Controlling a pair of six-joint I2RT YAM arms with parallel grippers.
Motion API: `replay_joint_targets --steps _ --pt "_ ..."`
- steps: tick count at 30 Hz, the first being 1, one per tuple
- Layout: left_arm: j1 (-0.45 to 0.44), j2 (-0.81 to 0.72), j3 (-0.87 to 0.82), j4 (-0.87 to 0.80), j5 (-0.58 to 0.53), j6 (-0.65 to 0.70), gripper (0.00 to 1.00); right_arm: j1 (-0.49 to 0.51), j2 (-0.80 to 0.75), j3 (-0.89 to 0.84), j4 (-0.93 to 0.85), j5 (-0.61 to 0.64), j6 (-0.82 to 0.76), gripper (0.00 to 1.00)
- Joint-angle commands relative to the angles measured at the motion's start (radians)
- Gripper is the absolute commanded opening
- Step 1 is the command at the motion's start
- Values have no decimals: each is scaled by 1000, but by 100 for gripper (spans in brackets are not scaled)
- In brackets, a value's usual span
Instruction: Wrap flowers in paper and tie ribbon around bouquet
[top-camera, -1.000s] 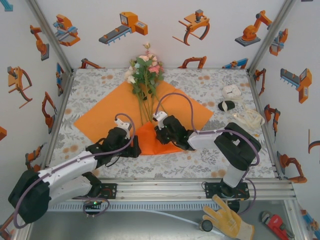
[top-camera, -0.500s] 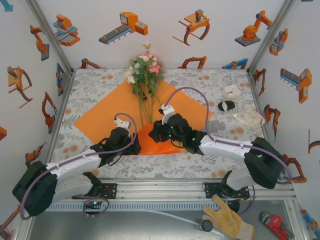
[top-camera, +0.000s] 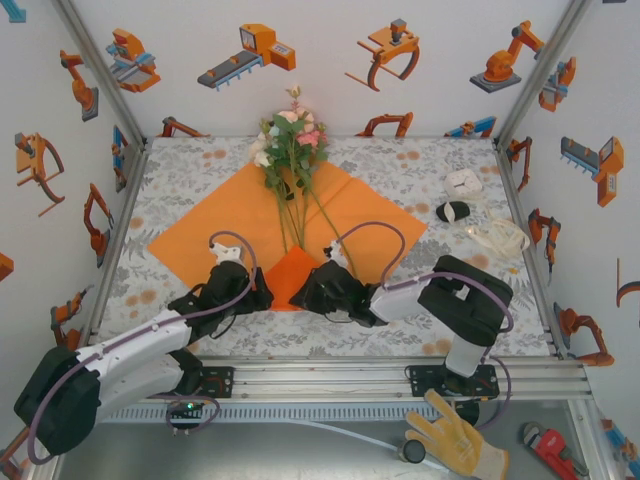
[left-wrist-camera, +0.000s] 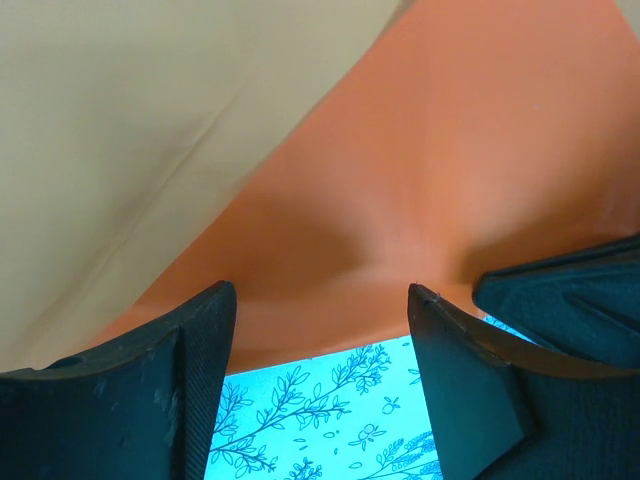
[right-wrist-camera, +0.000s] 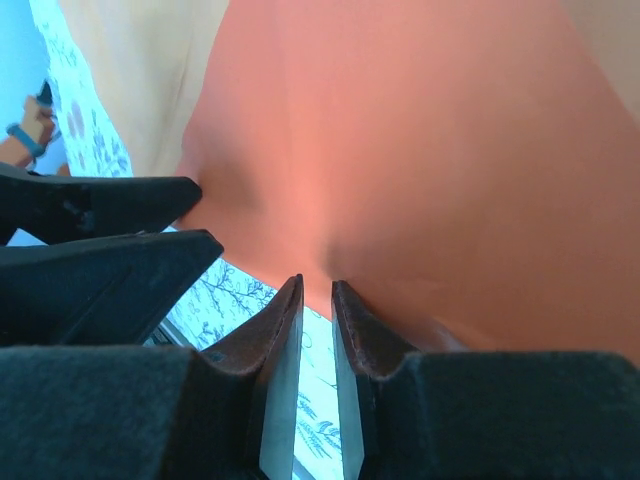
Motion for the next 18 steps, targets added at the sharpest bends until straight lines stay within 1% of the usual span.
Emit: replay_joint_targets --steps 1,3,10,14,15,18 --pt "45 36 -23 -107 -17 -43 64 -27 -36 -88 -40 109 41 22" --pt "52 31 -25 -110 -10 -50 64 -34 -72 -130 -42 131 43 22" --pt "58 -35 -33 -183 -67 -112 64 -74 -219 -227 -135 183 43 23" --pt "58 -95 -54 -195 -85 -131 64 -116 -343 -246 -278 216 40 23" --pt "58 -106 -60 -198 -93 -137 65 -121 -374 -252 -316 233 5 23" --pt "60 -120 -66 -198 -102 -144 65 -143 -417 -285 -349 243 -2 23"
